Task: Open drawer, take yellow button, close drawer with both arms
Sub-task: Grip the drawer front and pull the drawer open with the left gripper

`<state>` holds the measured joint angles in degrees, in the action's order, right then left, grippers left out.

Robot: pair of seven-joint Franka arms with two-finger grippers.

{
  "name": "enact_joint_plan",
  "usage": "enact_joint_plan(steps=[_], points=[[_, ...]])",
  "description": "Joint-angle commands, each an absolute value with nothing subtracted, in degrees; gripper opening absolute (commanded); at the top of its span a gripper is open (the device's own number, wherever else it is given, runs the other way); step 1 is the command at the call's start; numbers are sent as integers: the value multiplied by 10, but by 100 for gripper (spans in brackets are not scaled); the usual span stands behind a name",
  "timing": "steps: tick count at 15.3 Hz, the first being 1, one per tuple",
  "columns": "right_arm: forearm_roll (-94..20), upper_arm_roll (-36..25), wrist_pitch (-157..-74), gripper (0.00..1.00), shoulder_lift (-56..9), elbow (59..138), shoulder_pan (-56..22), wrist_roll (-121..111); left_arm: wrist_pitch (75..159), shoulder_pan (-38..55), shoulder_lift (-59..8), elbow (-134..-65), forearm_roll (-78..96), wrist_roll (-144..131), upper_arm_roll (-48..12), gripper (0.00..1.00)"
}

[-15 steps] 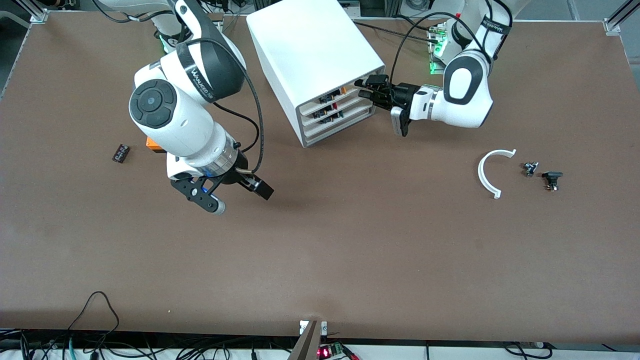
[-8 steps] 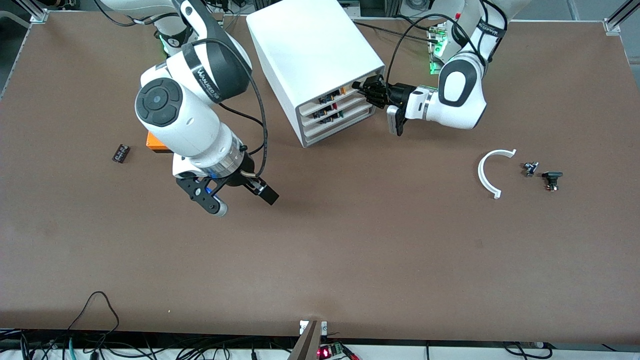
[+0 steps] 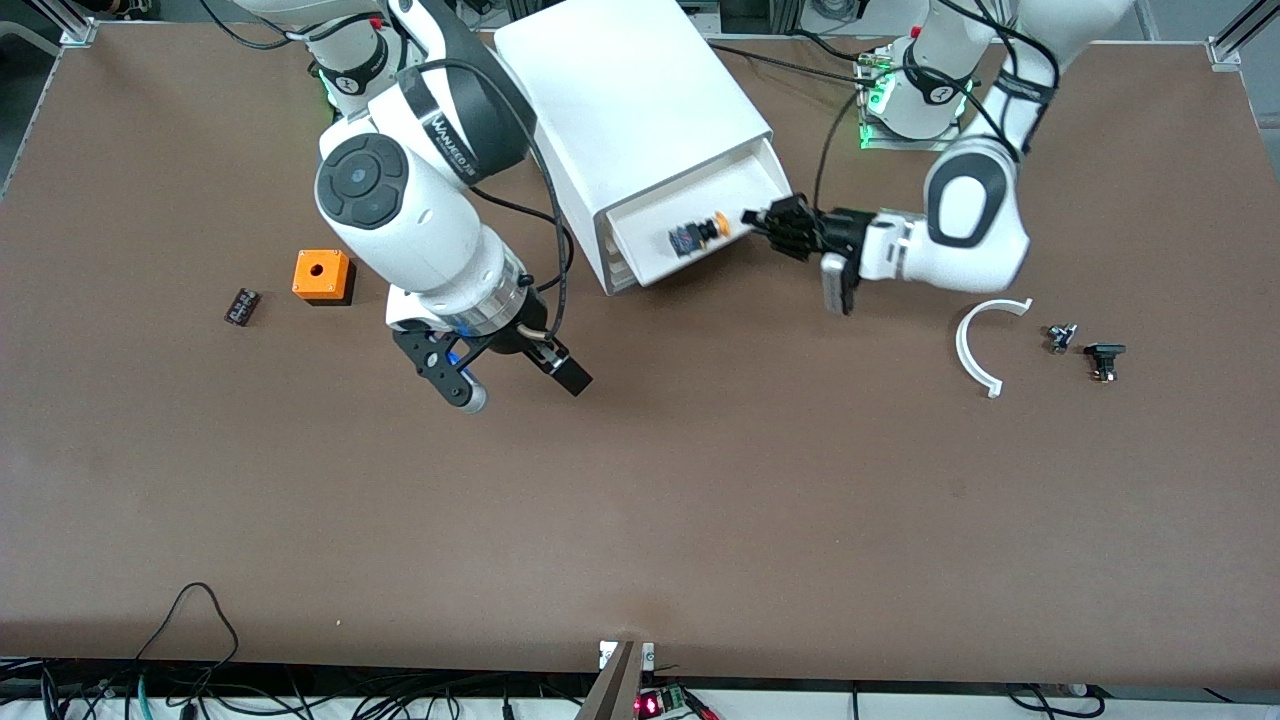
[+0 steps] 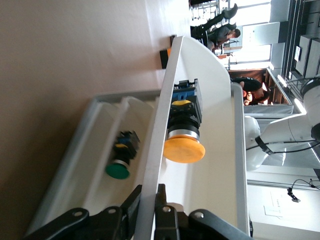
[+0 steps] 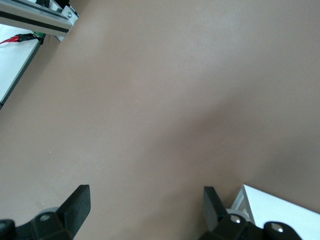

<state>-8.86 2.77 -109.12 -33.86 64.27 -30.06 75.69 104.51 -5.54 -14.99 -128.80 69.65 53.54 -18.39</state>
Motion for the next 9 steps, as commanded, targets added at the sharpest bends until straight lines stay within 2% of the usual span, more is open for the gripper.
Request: enact_joint_plan(steps=[1,2,3,4,9], points=[[-99,25,-1089,100,-351,621,-319,799,1046,-74,-206,-1231,660,533,-185,0],[-98,25,-1089,100,-352,621,-327,814,1046,-74,-211,-1225,660,530,-185,0],[-98,25,-1096,100,-355,621,-338,832,1046,-74,-211,-1225,660,529,-185,5],[-95,25,-1105,100,-359,621,-350,851,1047,-74,-210,-1226,659,532,-185,99],[-67,21,-1120,100,-375,622,-415,950,1044,-76,-175,-1214,636,486,-184,100]])
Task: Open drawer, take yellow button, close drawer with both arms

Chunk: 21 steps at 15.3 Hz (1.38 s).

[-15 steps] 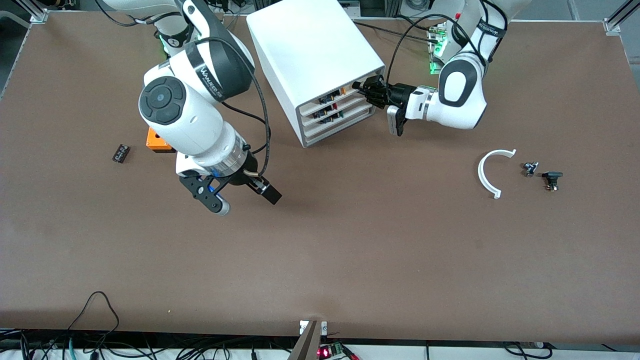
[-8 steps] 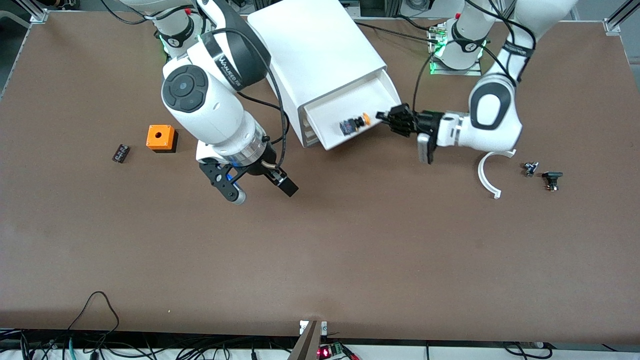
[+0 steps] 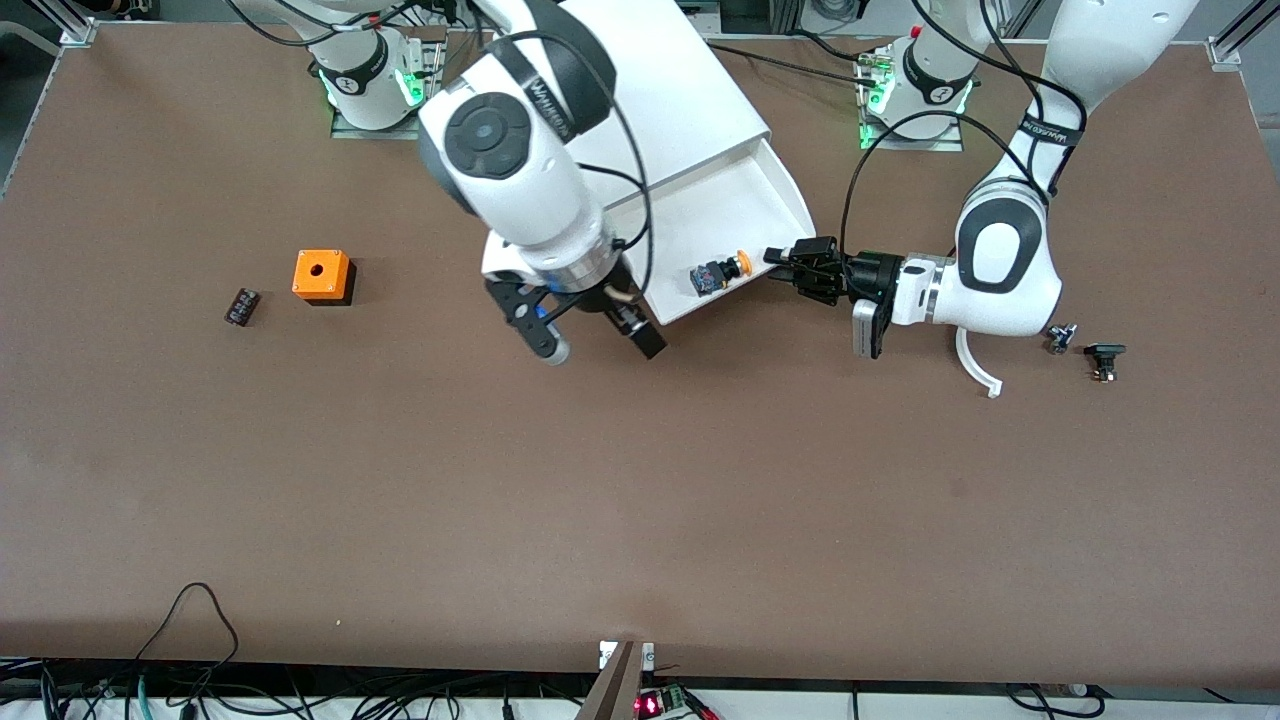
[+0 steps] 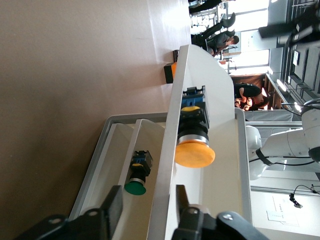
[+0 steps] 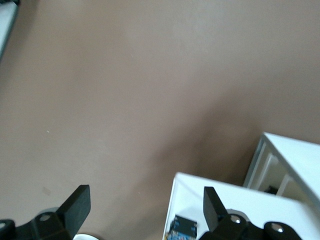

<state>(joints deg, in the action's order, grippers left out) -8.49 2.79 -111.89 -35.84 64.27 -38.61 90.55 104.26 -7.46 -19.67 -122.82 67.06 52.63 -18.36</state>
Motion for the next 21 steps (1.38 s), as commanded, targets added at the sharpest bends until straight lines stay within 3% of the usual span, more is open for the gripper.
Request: enact_joint_plan(steps=[1,13,16,18,20,21], points=[[-59,21,-1121,100,-383,621,-426,971,1042,-78,-168,-1198,602,449,-184,100],[-48,20,-1143,100,-420,623,-487,1070,768,-74,-163,-889,228,20,-191,100],[-46,20,-1143,99,-420,627,-492,1071,728,-73,-163,-850,188,-2,-192,100],[-40,21,-1143,87,-420,628,-492,1067,710,-73,-162,-824,151,-3,-193,100],[-38,21,-1143,42,-420,628,-491,1061,700,-72,-161,-803,117,-2,-194,100],[-36,20,-1142,25,-420,627,-491,1060,698,-72,-161,-796,108,-2,-194,100]])
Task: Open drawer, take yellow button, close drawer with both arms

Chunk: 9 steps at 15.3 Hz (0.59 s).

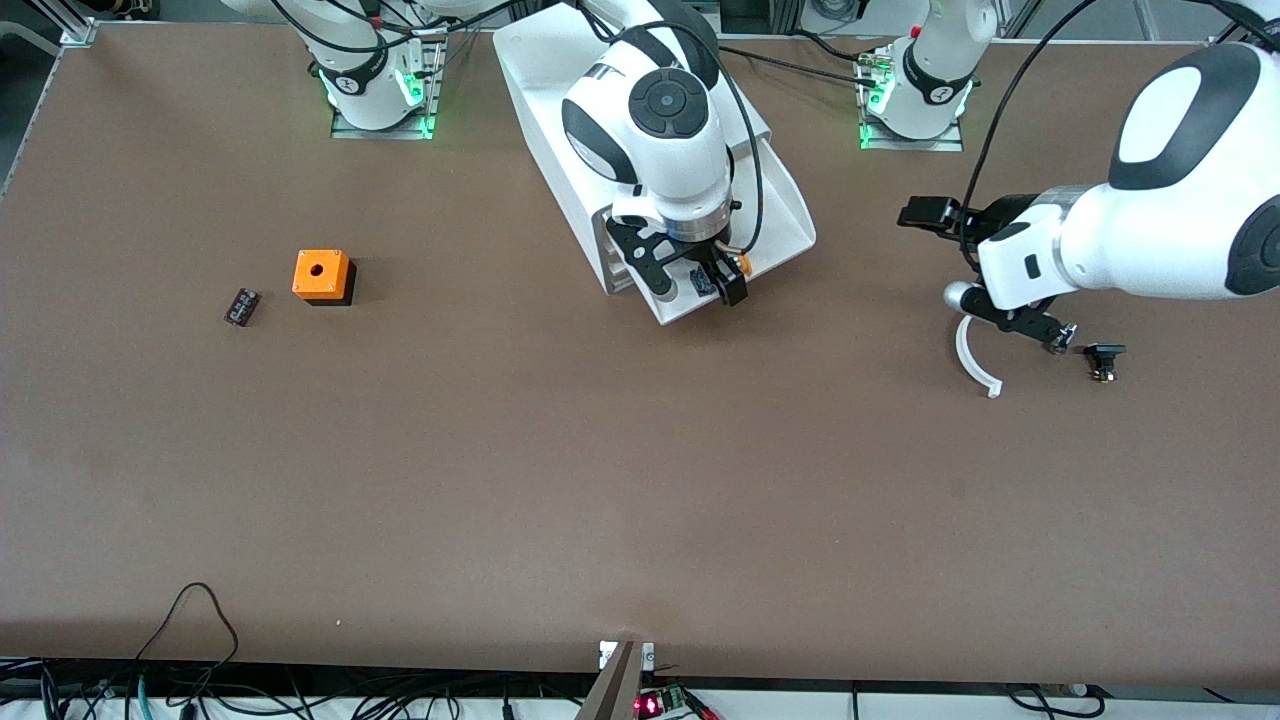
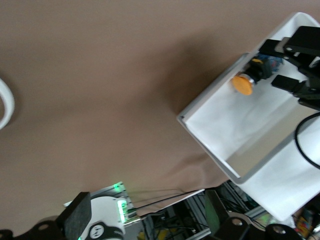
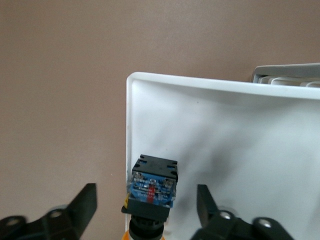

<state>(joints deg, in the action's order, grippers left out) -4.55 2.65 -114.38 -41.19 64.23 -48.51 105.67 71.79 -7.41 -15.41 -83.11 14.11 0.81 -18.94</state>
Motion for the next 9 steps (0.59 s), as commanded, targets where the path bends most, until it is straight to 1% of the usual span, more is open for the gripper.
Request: enact_joint_plan(steps=[1,2,5,7,9], points=[[-36,20,-1141,12,-420,628,-491,1059,694,-72,-160,-791,99,-2,-195,100],[-36,20,-1140,1,-420,628,-491,1059,693,-72,-159,-785,81,-2,-195,100],[-37,20,-1138,0,-419,627,-490,1058,694,-72,-143,-777,10,0,-195,100],[-38,20,-1133,0,-413,625,-490,1060,695,-73,-142,-744,-42,7,-194,100],[-40,21,-1102,0,-404,621,-490,1059,699,-77,-145,-730,-52,6,-188,100]])
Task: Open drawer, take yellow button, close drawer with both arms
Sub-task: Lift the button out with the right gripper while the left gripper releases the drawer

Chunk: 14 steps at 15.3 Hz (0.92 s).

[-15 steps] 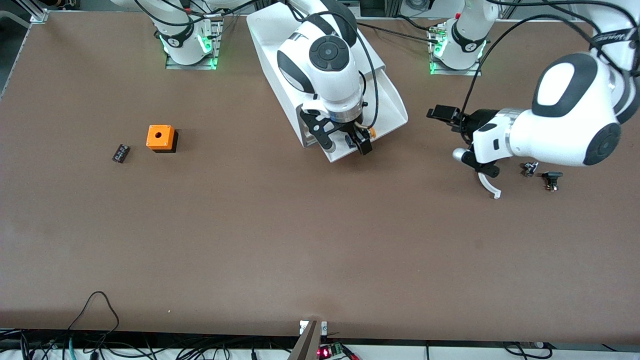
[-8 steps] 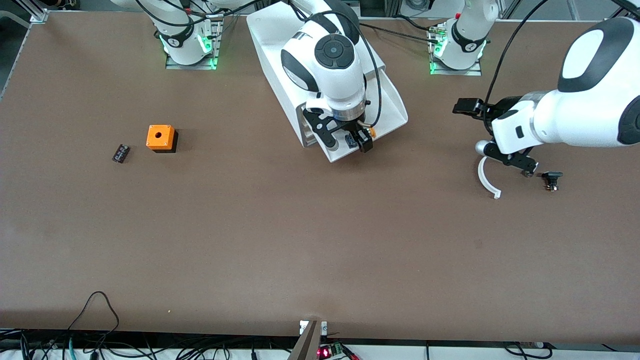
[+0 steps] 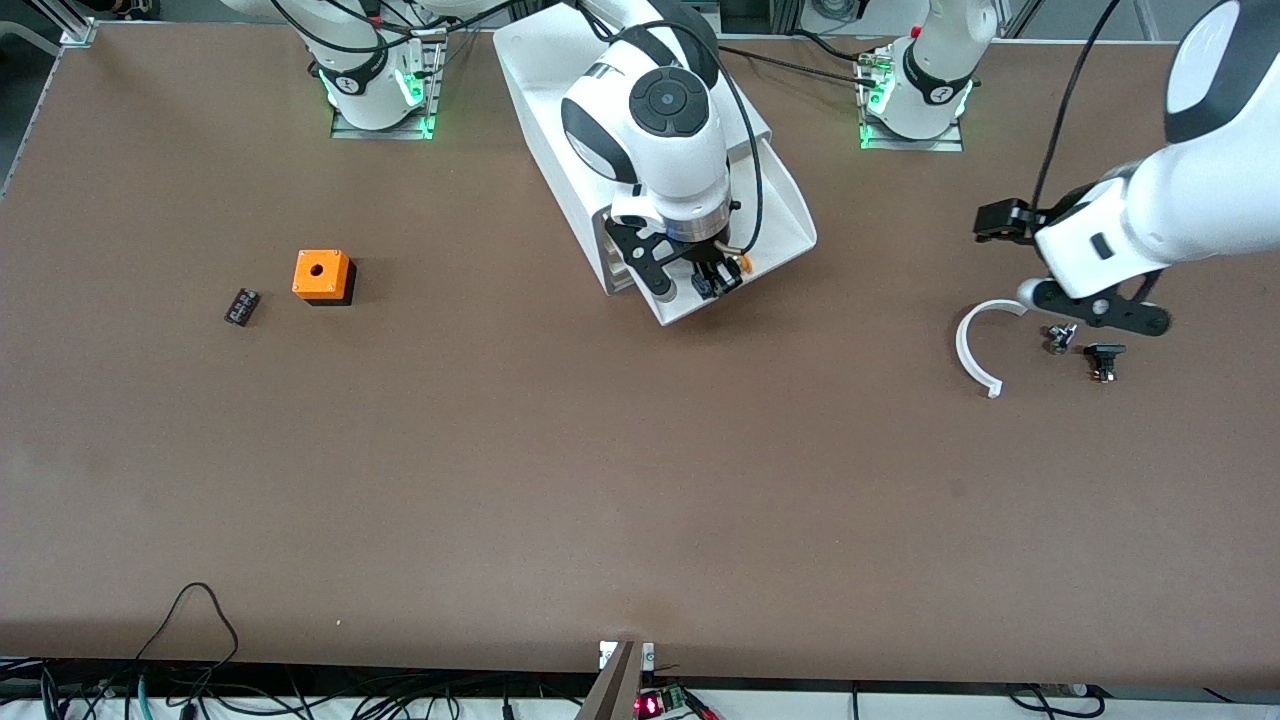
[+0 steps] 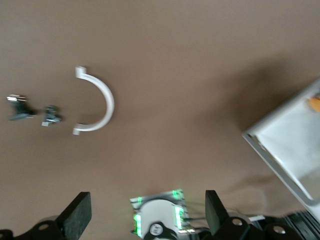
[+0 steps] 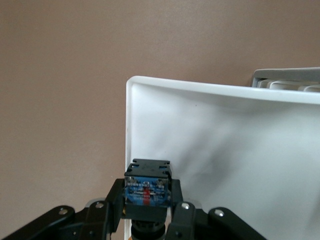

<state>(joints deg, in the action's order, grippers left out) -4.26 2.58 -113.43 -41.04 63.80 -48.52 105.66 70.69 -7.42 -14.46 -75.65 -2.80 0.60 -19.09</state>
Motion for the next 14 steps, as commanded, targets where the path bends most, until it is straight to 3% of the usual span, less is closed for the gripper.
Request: enact_joint_plan(steps=[1,5,7,14], points=[[-40,21,-1094,0,-394,621,-487,1054,700,-79,-146,-726,-51,9,-187,100],[-40,18,-1077,0,-367,620,-462,962,730,-76,-158,-723,-51,-15,-186,100],[-40,18,-1048,0,-359,610,-441,881,793,-77,-163,-737,-47,-88,-188,100],[-46,23,-979,0,-344,593,-323,589,973,-3,-161,-862,-39,-395,-200,100]])
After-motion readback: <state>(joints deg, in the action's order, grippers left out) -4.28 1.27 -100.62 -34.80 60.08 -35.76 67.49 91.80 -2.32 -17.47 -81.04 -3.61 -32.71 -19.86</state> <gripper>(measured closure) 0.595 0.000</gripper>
